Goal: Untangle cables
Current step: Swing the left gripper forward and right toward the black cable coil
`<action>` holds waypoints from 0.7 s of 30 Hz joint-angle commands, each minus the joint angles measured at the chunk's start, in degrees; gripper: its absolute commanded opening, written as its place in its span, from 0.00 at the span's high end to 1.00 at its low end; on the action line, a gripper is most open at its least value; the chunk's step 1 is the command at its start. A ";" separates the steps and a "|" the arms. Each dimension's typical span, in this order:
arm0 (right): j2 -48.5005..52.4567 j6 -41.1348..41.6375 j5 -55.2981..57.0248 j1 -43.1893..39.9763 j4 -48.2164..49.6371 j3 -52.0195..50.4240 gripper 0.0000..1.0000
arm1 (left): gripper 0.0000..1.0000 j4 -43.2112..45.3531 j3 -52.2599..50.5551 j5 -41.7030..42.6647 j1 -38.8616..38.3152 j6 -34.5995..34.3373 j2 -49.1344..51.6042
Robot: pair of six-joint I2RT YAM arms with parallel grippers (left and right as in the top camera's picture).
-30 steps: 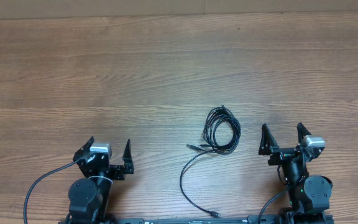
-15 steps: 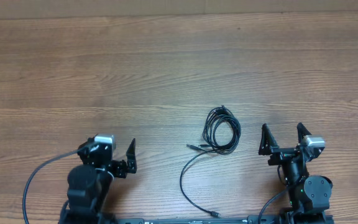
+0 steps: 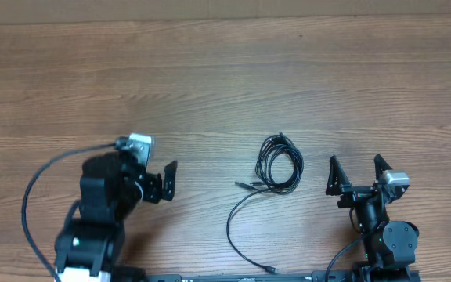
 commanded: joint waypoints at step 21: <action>-0.46 -0.35 0.52 -0.22 0.33 -0.59 0.00 | 0.00 -10.14 23.23 2.36 -14.73 4.61 27.04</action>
